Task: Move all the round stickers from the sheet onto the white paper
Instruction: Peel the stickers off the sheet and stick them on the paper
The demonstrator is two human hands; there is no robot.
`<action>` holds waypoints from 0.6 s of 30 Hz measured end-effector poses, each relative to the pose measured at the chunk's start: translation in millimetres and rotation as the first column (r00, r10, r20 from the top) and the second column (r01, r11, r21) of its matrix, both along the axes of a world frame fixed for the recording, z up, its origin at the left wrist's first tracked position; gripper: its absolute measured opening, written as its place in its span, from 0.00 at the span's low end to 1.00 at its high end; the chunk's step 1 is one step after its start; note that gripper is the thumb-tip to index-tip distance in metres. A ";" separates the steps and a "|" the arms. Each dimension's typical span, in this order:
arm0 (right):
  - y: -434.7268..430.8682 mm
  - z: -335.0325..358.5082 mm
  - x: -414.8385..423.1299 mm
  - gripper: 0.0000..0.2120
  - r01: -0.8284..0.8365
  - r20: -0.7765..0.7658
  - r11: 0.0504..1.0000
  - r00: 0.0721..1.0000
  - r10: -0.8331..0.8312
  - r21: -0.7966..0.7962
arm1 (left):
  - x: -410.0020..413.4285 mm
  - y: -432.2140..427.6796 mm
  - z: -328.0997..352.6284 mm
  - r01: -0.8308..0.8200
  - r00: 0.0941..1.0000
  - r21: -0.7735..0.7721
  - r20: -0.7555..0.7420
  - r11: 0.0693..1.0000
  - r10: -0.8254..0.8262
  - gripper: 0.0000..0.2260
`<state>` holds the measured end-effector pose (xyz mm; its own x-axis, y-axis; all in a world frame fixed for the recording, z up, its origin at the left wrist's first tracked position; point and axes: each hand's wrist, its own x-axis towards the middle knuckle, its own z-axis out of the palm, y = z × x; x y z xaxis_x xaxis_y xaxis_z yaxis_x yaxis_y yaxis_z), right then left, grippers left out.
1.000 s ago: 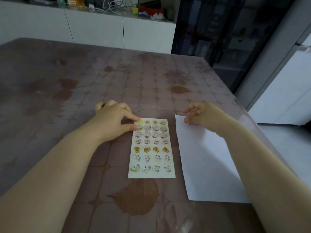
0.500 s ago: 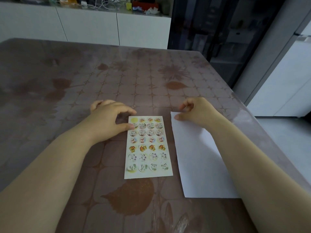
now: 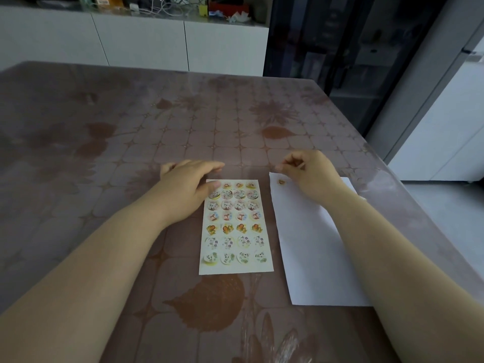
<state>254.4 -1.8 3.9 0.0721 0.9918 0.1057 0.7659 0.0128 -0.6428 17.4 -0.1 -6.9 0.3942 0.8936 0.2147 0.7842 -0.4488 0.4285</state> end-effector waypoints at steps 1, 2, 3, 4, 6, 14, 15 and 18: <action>-2.6 2.5 -5.7 0.05 -0.053 0.012 0.998 0.999 0.053 0.033 | 1.7 -0.2 -0.5 -0.005 1.000 -0.005 -0.016 1.000 0.005 0.18; -5.6 5.0 -13.6 0.05 -0.130 0.048 0.990 0.991 0.127 0.058 | 3.1 -0.3 -0.8 -0.008 0.999 -0.010 -0.035 1.000 0.008 0.19; -8.8 7.0 -22.9 0.05 -0.208 0.090 0.975 0.975 0.202 0.073 | 4.1 -0.1 -0.8 -0.011 0.998 -0.014 -0.055 1.000 0.010 0.19; -11.2 6.8 -31.8 0.06 -0.271 0.120 0.959 0.958 0.260 0.080 | 4.8 0.1 -0.7 -0.013 0.997 -0.018 -0.070 1.000 0.012 0.19; -12.6 1.5 -45.3 0.07 -0.335 0.148 0.939 0.936 0.321 0.081 | 5.2 0.0 0.1 -0.014 0.997 -0.027 -0.074 1.000 0.012 0.19; -3.4 -15.8 -63.3 0.07 -0.303 0.180 0.927 0.947 0.267 0.221 | 5.0 1.1 -0.2 -0.019 1.000 -0.026 -0.024 0.999 0.018 0.20; -2.8 -16.5 -64.5 0.06 -0.318 0.192 0.918 0.941 0.277 0.236 | 5.3 1.4 0.0 -0.022 0.999 -0.024 -0.025 0.999 0.021 0.20; -0.8 -19.2 -63.9 0.06 -0.330 0.214 0.912 0.935 0.282 0.242 | 5.8 1.6 1.1 -0.043 0.998 -0.015 -0.051 0.999 0.042 0.19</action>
